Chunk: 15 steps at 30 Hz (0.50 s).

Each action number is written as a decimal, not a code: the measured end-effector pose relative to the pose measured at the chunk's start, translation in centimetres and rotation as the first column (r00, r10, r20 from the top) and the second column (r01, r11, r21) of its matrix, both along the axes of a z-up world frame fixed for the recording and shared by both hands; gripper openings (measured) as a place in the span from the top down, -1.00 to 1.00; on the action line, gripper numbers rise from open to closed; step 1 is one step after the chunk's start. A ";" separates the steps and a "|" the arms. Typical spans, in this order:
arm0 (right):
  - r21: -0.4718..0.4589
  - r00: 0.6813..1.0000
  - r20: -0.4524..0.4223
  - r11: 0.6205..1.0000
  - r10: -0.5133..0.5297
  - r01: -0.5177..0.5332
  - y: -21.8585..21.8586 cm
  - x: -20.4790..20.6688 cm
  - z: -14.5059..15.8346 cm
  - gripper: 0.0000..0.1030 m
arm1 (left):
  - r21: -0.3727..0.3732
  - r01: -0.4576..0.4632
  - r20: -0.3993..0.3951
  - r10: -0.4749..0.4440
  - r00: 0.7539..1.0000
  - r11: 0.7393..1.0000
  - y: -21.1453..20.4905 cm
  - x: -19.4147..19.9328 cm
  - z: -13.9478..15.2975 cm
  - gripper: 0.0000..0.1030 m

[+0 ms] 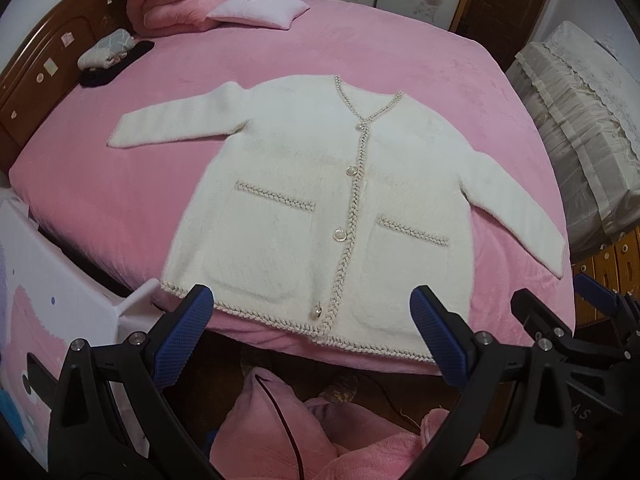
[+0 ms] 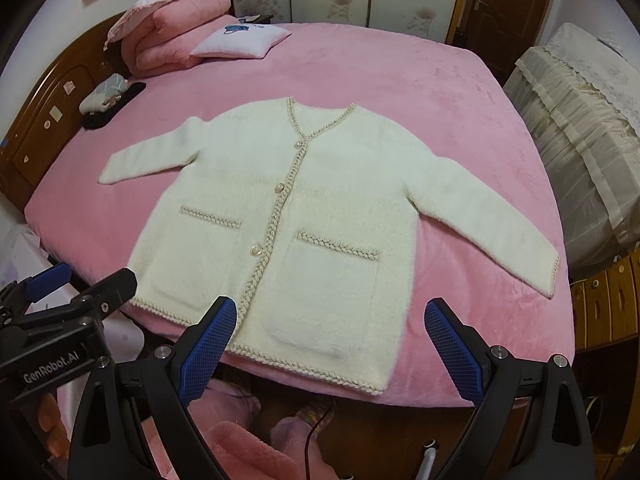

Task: Fold large clothes
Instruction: 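Reach the left tool to a sleeve cuff and grasp it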

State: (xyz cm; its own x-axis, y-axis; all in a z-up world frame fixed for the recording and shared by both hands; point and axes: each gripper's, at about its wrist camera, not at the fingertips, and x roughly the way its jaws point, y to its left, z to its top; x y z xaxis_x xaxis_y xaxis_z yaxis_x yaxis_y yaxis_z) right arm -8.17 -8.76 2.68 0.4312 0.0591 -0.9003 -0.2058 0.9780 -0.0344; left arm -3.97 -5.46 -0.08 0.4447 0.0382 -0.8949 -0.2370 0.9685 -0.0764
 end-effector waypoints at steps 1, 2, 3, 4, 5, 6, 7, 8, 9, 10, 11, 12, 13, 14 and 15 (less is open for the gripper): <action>-0.002 1.000 -0.004 1.000 0.002 -0.002 0.1 0.2 -0.1 -0.87 | -0.004 -0.005 -0.006 0.005 1.000 1.000 0.1 0.0 -0.2 -0.89; -0.001 1.000 -0.009 1.000 0.004 -0.004 0.1 0.4 -0.3 -0.87 | -0.008 -0.012 -0.016 0.012 1.000 1.000 0.3 0.1 -0.5 -0.89; -0.004 1.000 -0.016 1.000 0.009 -0.009 0.3 0.6 -0.6 -0.87 | -0.009 -0.019 -0.026 0.019 0.999 1.000 0.5 0.2 -0.7 -0.89; -0.008 1.000 -0.025 1.000 0.013 -0.013 0.4 0.8 -0.9 -0.87 | -0.010 -0.026 -0.039 0.025 0.999 1.000 0.7 0.4 -1.0 -0.89; -0.012 0.999 -0.034 1.000 0.017 -0.017 0.6 1.0 -1.2 -0.87 | -0.017 -0.033 -0.053 0.032 0.998 0.999 1.1 0.6 -1.4 -0.89; -0.016 0.999 -0.044 1.000 0.017 -0.018 0.8 1.3 -1.5 -0.87 | -0.024 -0.040 -0.066 0.038 0.997 0.999 1.5 0.9 -1.7 -0.89; -0.019 0.998 -0.056 1.000 0.015 -0.016 1.0 1.7 -1.9 -0.87 | -0.029 -0.046 -0.083 0.044 0.996 0.998 1.8 1.2 -2.2 -0.90; -0.021 0.998 -0.066 1.000 0.012 -0.013 1.1 2.0 -2.3 -0.87 | -0.036 -0.053 -0.103 0.049 0.993 0.998 2.4 1.5 -2.7 -0.90; -0.025 0.997 -0.082 1.000 0.004 -0.006 1.3 2.4 -2.8 -0.87 | -0.043 -0.061 -0.122 0.055 0.991 0.997 2.9 1.9 -3.3 -0.90; -0.028 0.995 -0.101 1.000 -0.004 0.001 1.6 2.9 -3.4 -0.87 | -0.055 -0.071 -0.150 0.062 0.987 0.996 3.7 2.4 -4.2 -0.90; -0.033 0.992 -0.123 0.999 -0.015 0.011 1.8 3.6 -4.0 -0.87 | -0.066 -0.079 -0.171 0.066 0.983 0.995 4.5 2.9 -4.9 -0.90; -0.038 0.989 -0.146 0.999 -0.026 0.021 1.9 4.1 -4.8 -0.87 | -0.082 -0.090 -0.199 0.072 0.977 0.993 5.5 3.5 -5.8 -0.89; -0.047 0.984 -0.173 0.998 -0.040 0.032 2.3 4.7 -5.6 -0.87 | -0.095 -0.101 -0.218 0.078 0.973 0.990 6.3 3.9 -6.5 -0.89; -0.063 0.974 -0.218 0.997 -0.059 0.046 2.8 5.4 -6.8 -0.87 | -0.117 -0.125 -0.249 0.092 0.964 0.985 7.6 4.6 -7.4 -0.89; -0.074 0.966 -0.248 0.996 -0.070 0.053 3.1 6.0 -7.8 -0.87 | -0.136 -0.148 -0.273 0.107 0.956 0.980 8.8 5.3 -8.2 -0.89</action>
